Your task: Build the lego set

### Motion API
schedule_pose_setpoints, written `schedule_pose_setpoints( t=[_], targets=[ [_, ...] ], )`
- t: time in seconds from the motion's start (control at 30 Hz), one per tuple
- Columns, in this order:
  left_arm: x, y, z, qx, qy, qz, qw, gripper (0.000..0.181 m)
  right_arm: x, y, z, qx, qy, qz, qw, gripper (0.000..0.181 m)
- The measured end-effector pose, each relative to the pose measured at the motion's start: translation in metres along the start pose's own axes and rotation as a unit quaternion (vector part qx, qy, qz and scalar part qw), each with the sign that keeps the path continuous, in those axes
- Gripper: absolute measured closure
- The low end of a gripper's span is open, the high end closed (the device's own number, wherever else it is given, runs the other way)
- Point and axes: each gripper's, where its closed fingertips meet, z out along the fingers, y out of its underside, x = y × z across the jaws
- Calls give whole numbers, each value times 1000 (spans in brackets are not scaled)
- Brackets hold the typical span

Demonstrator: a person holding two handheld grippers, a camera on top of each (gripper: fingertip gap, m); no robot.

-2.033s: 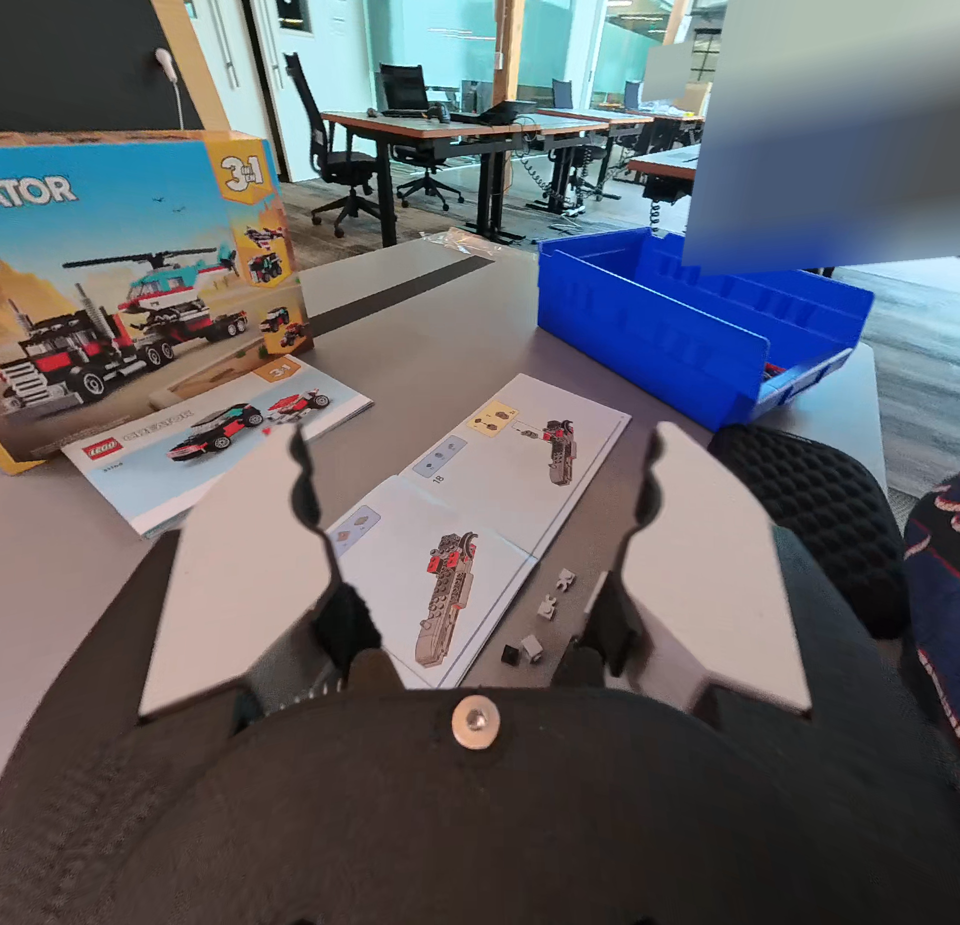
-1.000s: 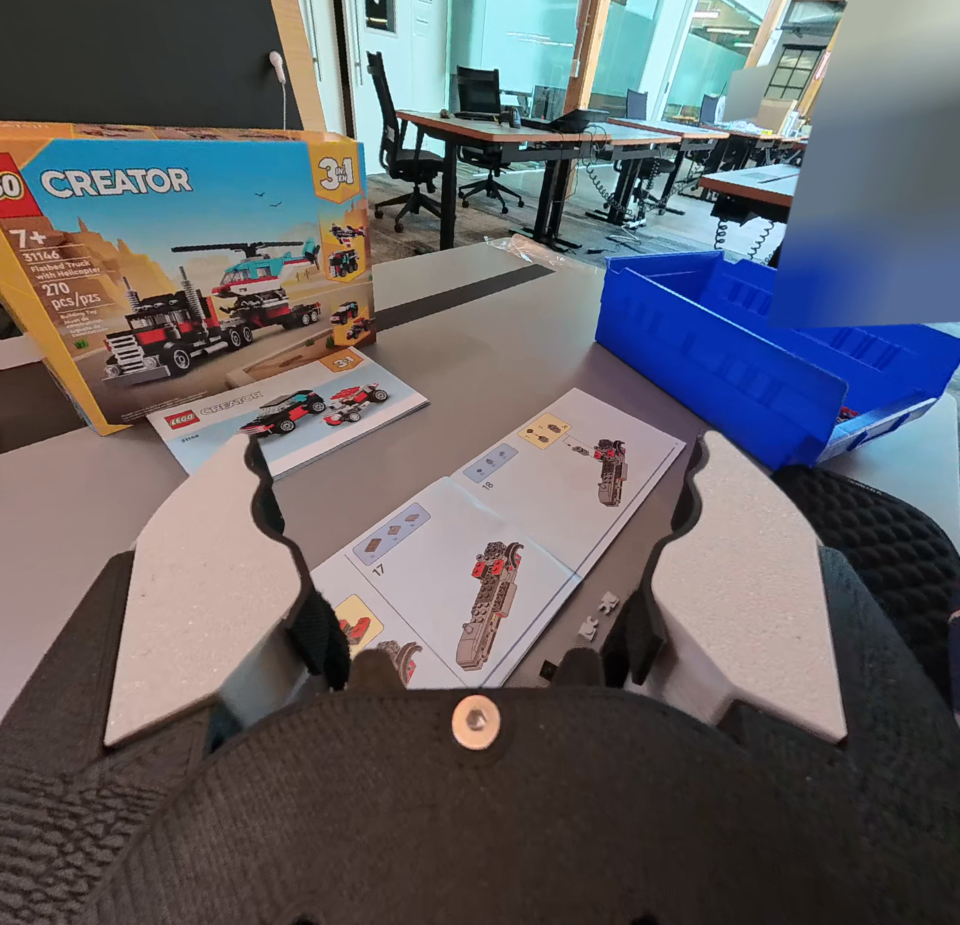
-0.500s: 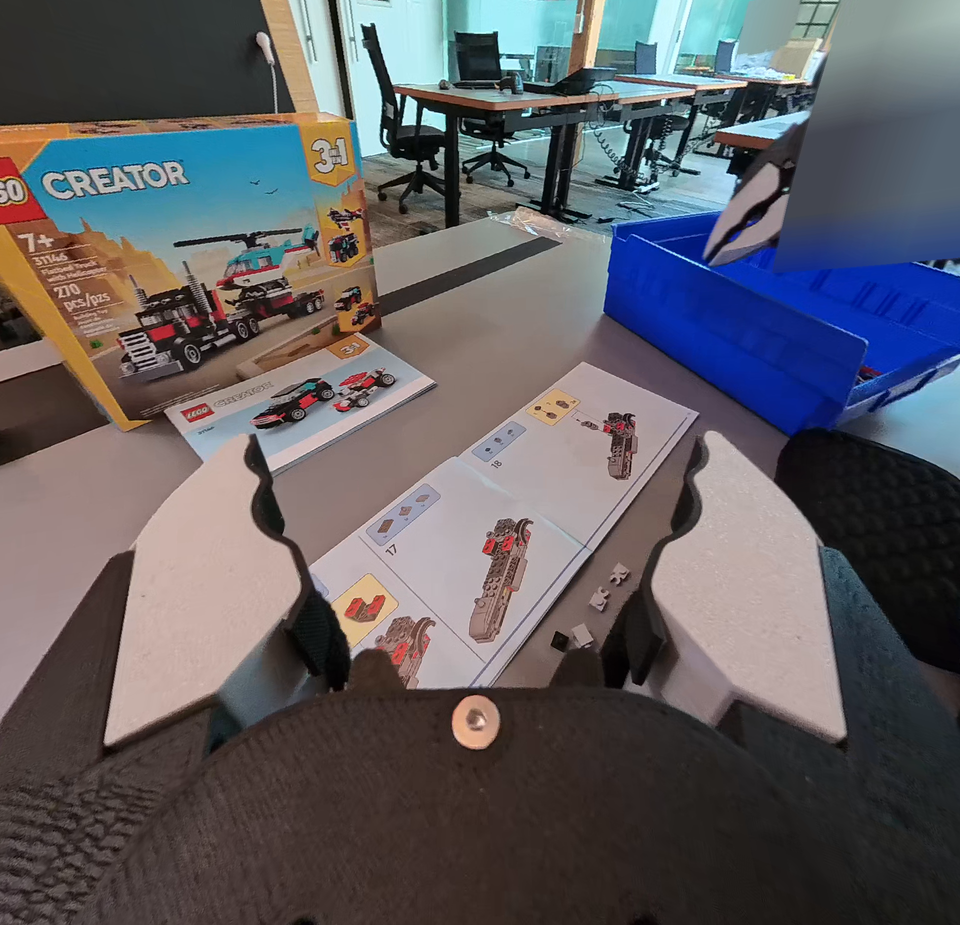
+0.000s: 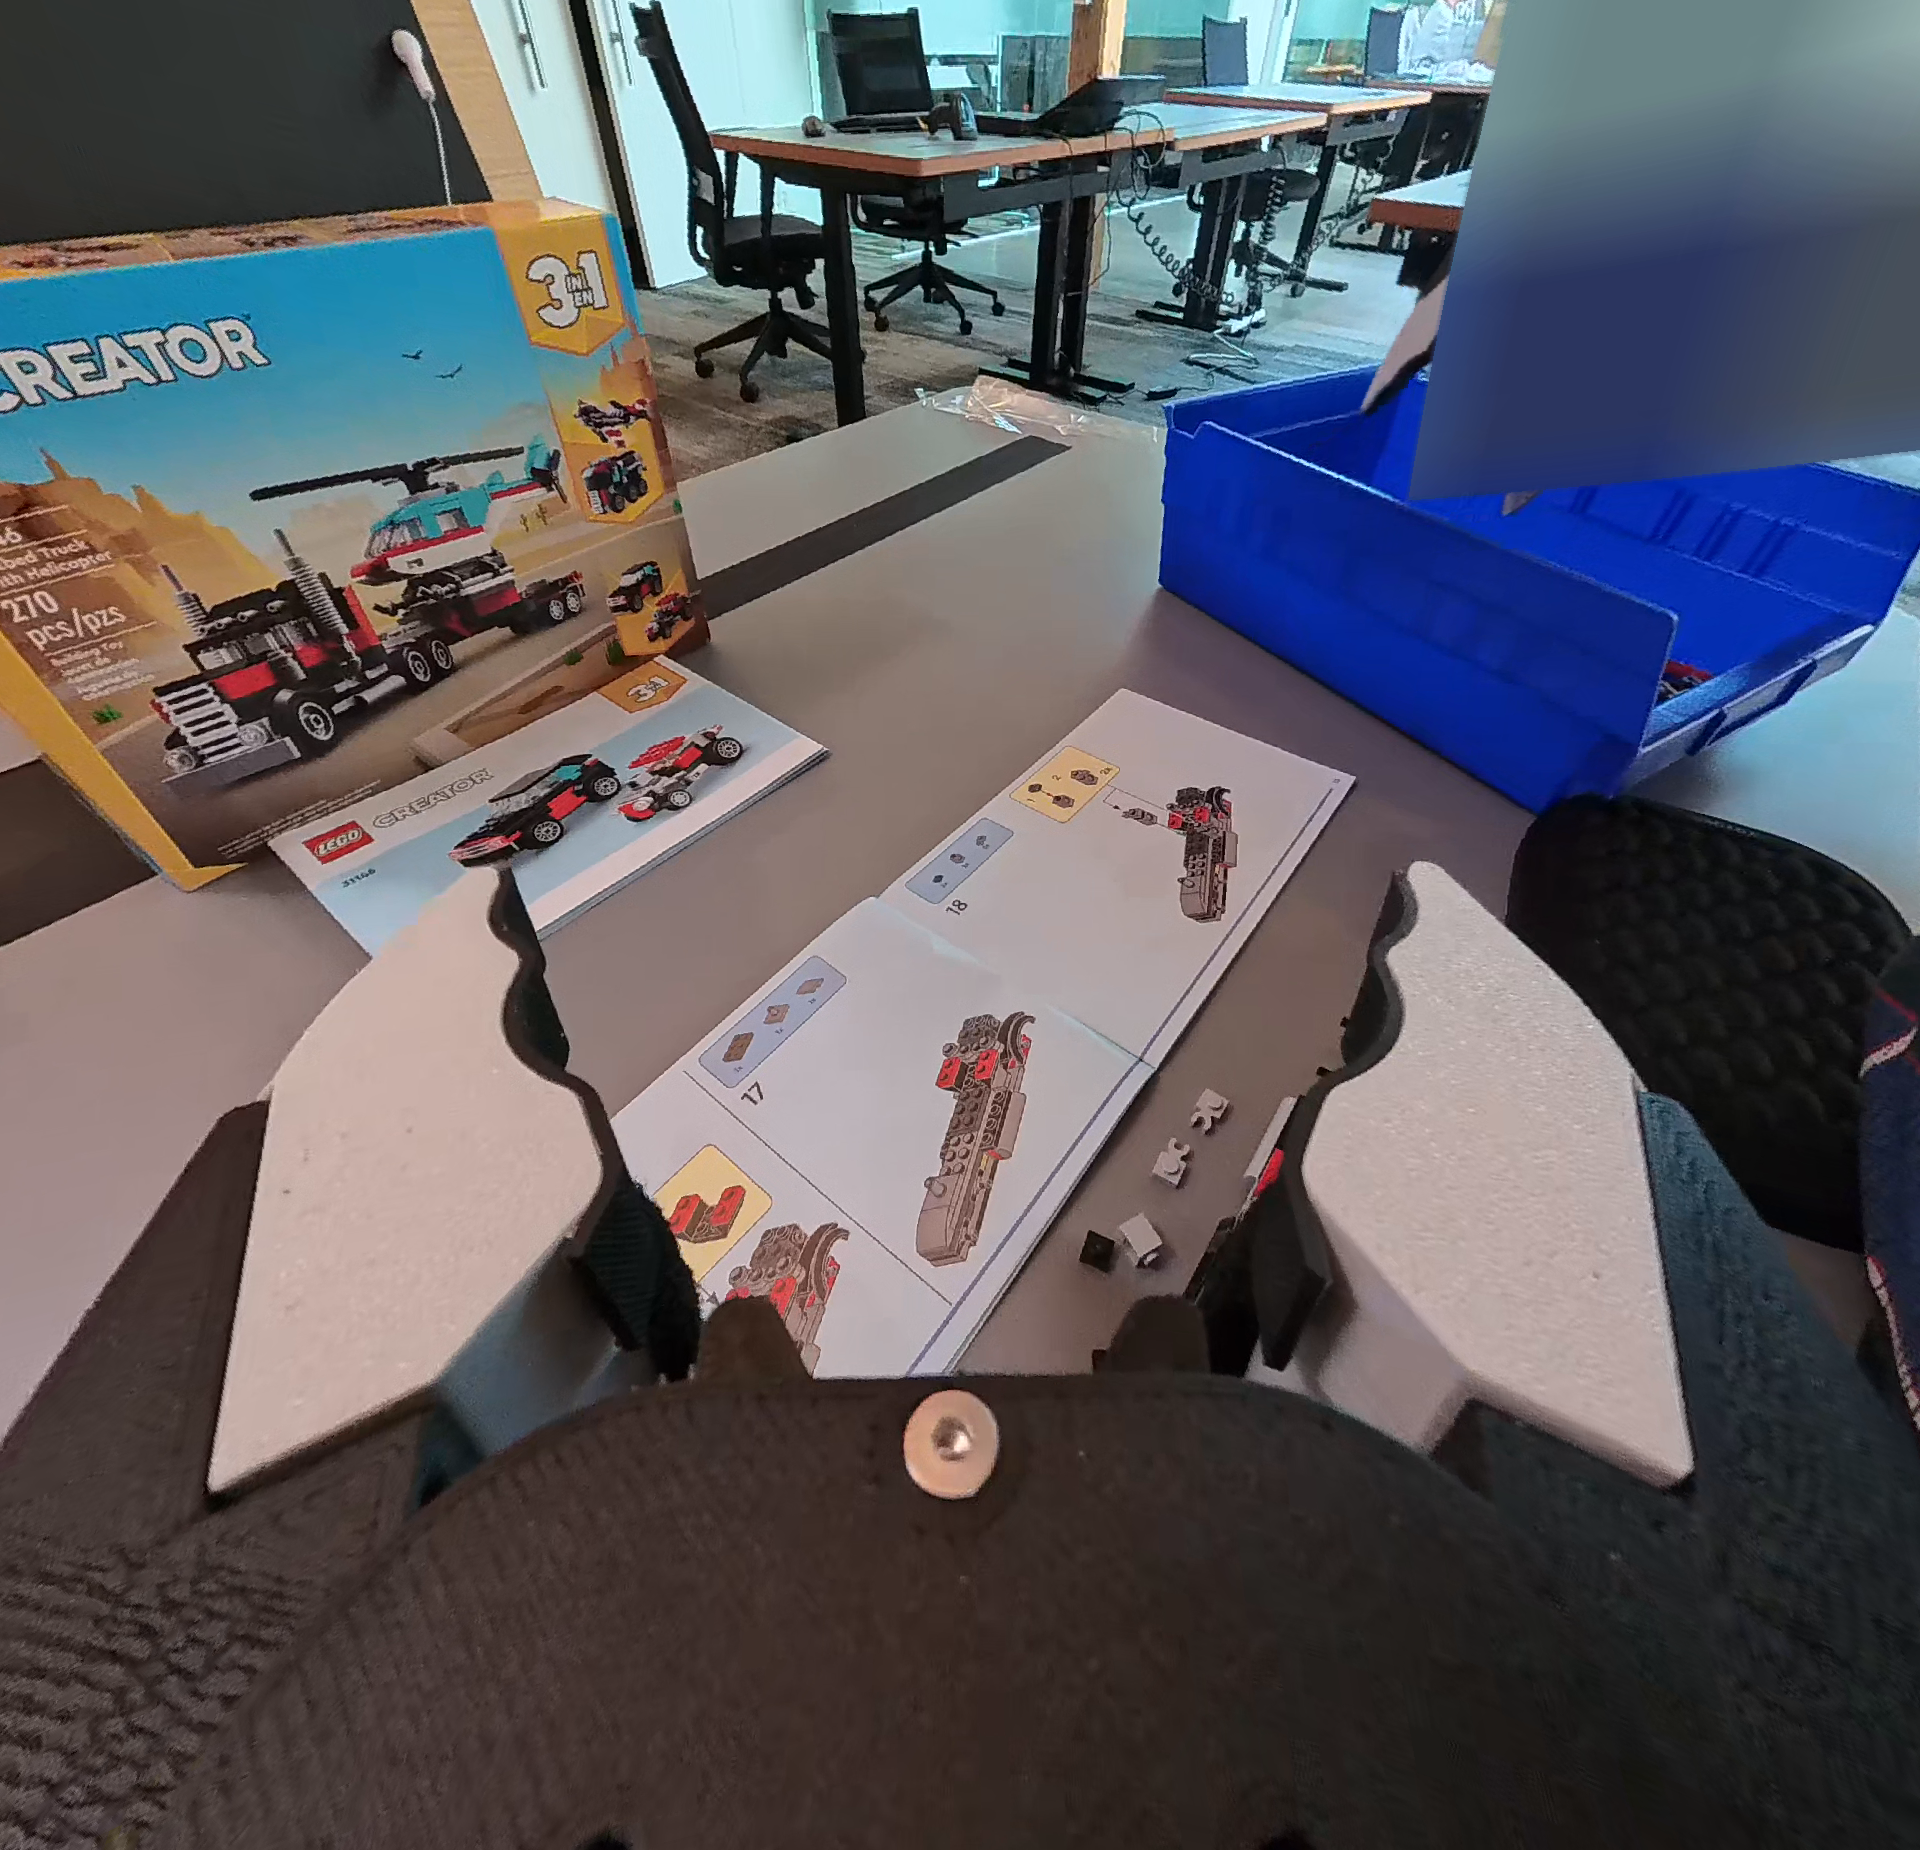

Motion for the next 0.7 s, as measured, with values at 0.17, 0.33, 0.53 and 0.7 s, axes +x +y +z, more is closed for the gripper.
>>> schedule_pose_setpoints(
  t=[0.17, 0.33, 0.53, 0.7],
  targets=[
    [2, 3, 1, -5, 10, 3, 1000, 36, -18, 27, -9, -37, 13, 35, 999, 83],
    [4, 6, 5, -16, 15, 8, 1000, 36, -45, 23, -11, -7, 2, 57, 998, 88],
    [6, 7, 6, -23, 19, 13, 999, 36, -86, 3, -11, 25, -24, 60, 998, 87],
    [7, 9, 7, -28, 21, 13, 999, 36, -113, -16, -11, 46, -41, 47, 997, 88]
  ],
)
